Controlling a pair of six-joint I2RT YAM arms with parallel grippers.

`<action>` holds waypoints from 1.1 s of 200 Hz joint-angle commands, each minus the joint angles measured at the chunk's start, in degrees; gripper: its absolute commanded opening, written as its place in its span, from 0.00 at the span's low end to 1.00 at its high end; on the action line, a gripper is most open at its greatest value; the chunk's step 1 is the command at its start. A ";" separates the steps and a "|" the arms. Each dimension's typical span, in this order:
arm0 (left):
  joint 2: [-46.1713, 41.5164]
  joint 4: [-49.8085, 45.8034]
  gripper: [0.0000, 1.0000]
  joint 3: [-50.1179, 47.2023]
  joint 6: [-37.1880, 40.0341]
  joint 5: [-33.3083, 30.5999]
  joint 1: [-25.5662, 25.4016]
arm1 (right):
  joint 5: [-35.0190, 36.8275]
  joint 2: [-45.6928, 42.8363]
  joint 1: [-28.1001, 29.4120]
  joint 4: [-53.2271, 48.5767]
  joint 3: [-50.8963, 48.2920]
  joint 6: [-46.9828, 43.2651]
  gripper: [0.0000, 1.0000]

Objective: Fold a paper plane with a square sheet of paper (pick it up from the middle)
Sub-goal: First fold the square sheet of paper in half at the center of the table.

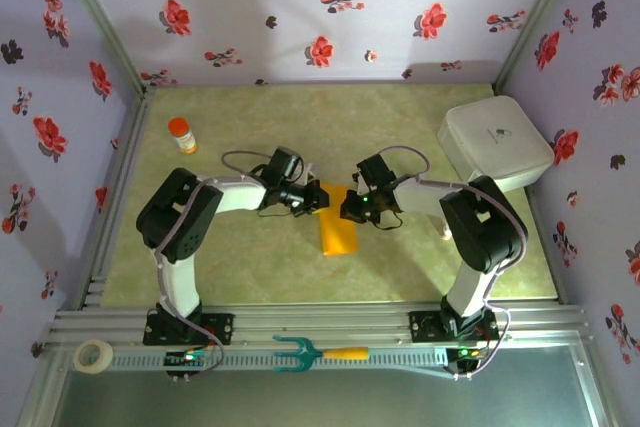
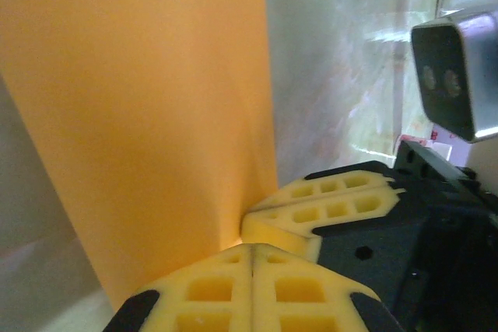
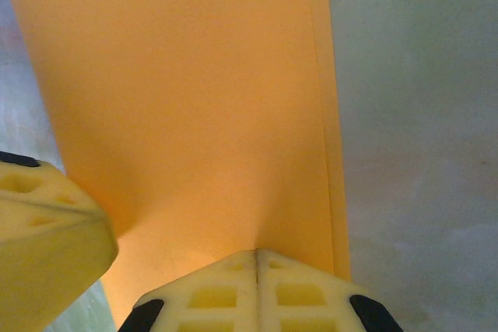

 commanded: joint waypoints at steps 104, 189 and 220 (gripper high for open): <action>-0.91 -5.65 0.00 -2.56 5.72 -5.09 0.53 | 4.25 2.83 -0.19 -3.23 -2.80 1.37 0.00; 2.94 -10.04 0.00 4.25 6.81 -3.76 2.68 | 4.43 2.61 -0.19 -2.92 -3.06 1.51 0.00; 5.04 -8.73 0.00 2.58 5.18 -4.87 4.03 | 4.30 2.61 -0.16 -2.89 -3.35 1.55 0.00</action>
